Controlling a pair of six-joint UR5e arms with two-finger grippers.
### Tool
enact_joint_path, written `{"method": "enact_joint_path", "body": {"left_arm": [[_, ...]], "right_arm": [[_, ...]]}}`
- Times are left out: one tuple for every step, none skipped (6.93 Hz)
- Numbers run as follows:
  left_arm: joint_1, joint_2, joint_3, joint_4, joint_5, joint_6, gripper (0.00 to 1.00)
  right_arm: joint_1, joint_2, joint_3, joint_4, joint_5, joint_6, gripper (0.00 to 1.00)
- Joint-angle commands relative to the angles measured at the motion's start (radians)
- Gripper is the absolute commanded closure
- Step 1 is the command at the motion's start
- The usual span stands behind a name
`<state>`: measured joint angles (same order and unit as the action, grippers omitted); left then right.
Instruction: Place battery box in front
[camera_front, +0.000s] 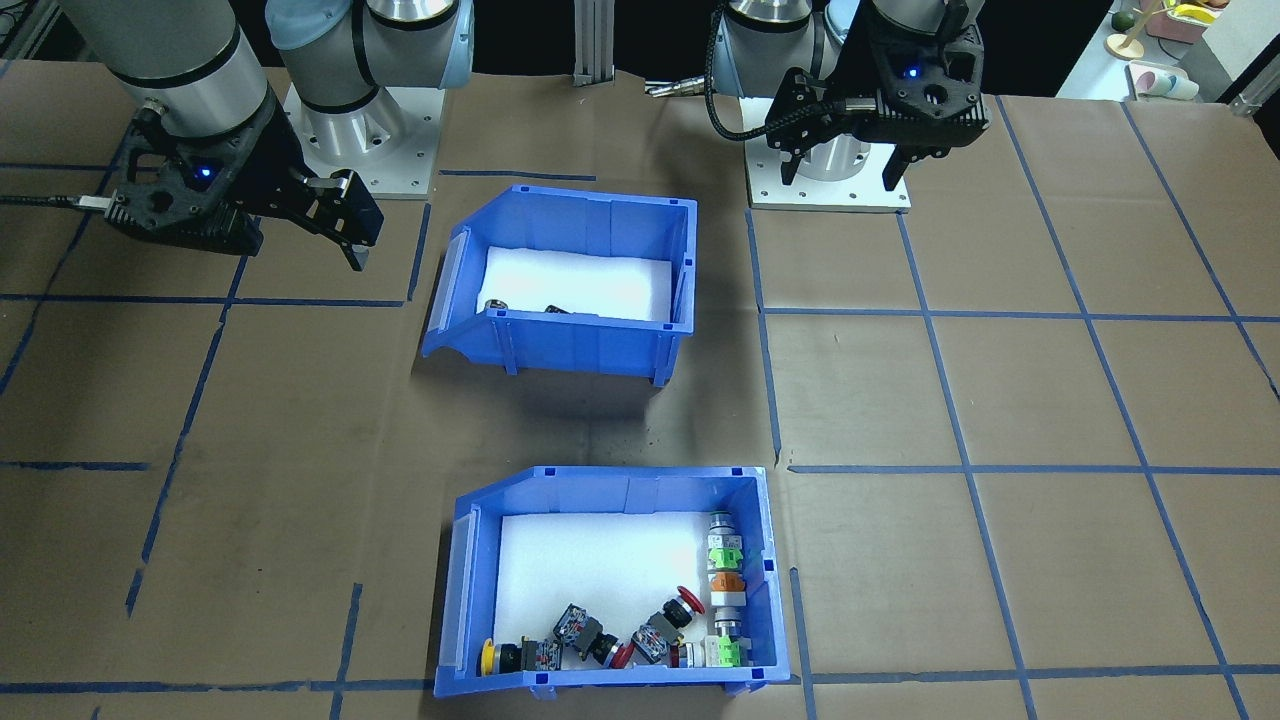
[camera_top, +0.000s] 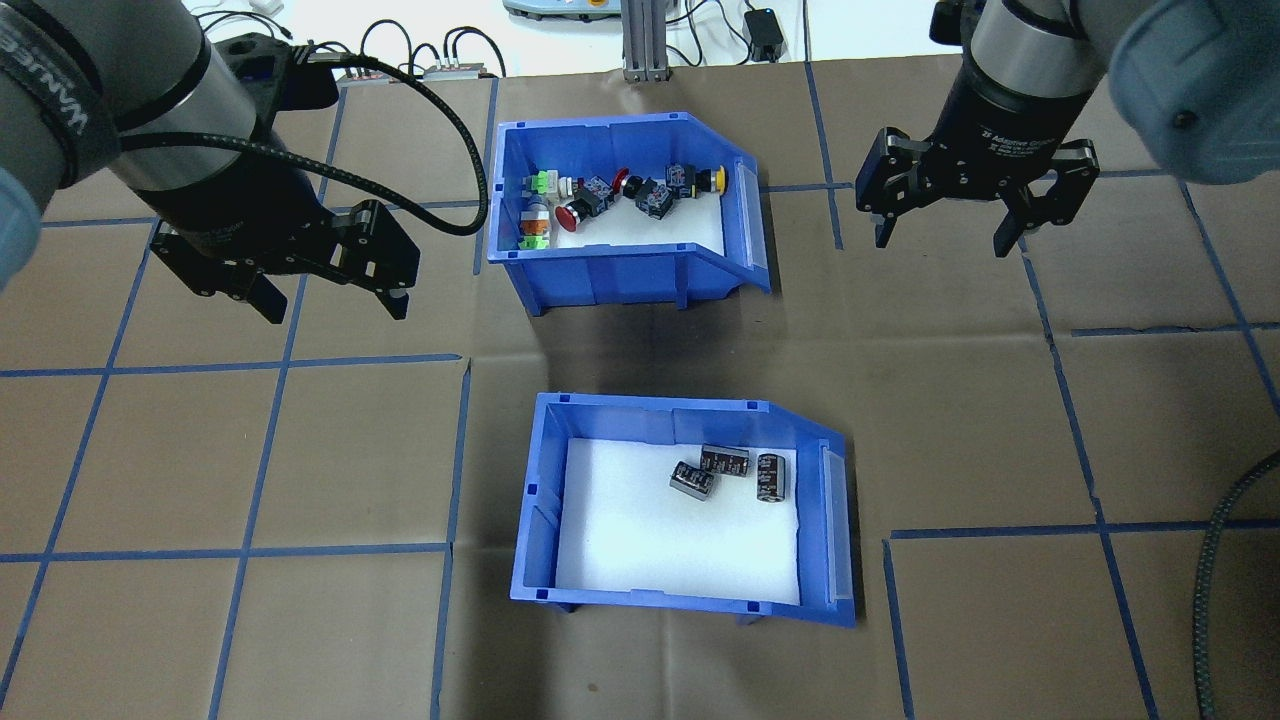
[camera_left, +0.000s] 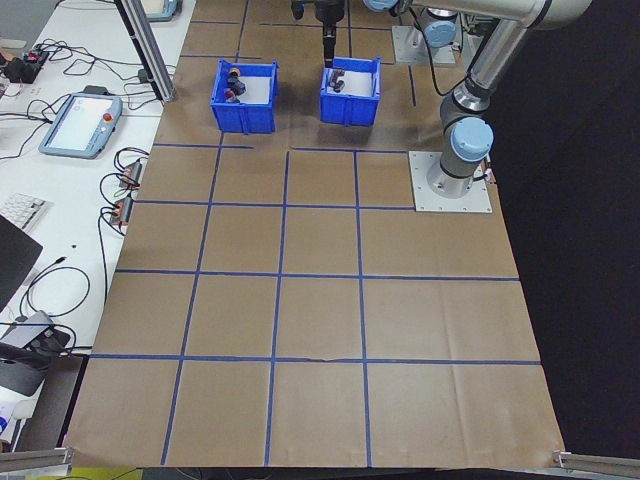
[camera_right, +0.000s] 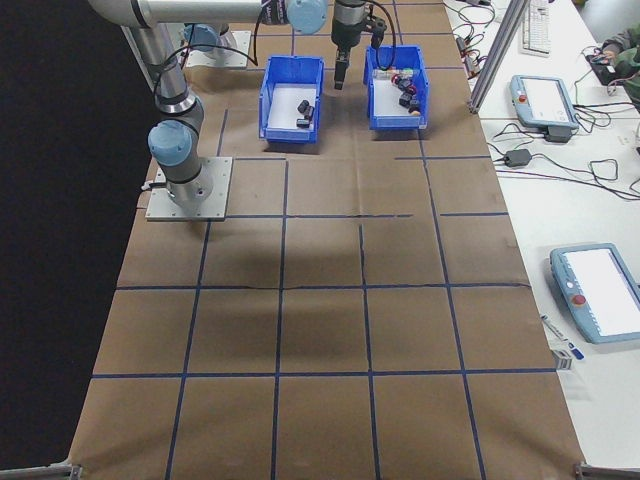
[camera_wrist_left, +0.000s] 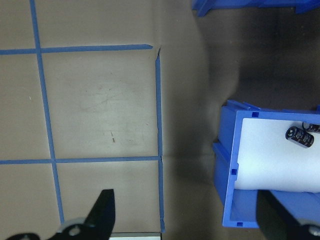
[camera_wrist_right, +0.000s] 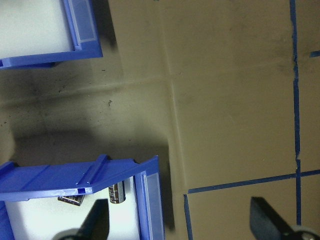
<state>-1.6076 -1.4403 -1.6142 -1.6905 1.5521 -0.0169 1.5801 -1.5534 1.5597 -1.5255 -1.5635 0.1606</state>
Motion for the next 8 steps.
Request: {"method": "enact_joint_path", "body": {"left_arm": [[-0.002,0.008,-0.006,0.000,0.000,0.002,0.00],[0.000,0.009,-0.006,0.000,0.000,0.002,0.00],[-0.002,0.009,-0.004,0.000,0.000,0.002,0.00],[0.000,0.009,-0.006,0.000,0.000,0.002,0.00],[-0.002,0.005,-0.006,-0.002,-0.001,0.000,0.00],[0.000,0.003,-0.006,0.000,0.000,0.011,0.00],[0.000,-0.011,-0.006,0.006,-0.003,0.009,0.00],[0.000,-0.011,-0.006,0.026,-0.003,-0.004,0.00]], "right_arm": [[0.000,-0.002,0.000,-0.004,-0.001,-0.001,0.00],[0.000,-0.002,0.000,-0.008,-0.001,-0.003,0.00],[0.000,-0.001,0.000,-0.010,0.000,-0.009,0.00],[0.001,0.010,0.000,-0.005,-0.001,-0.012,0.00],[-0.003,0.015,-0.001,0.002,0.002,-0.015,0.00],[-0.006,0.015,-0.012,-0.001,0.005,-0.019,0.00],[-0.006,0.025,-0.019,-0.013,0.006,-0.097,0.00],[-0.005,0.051,-0.036,-0.080,0.016,-0.233,0.00]]}}
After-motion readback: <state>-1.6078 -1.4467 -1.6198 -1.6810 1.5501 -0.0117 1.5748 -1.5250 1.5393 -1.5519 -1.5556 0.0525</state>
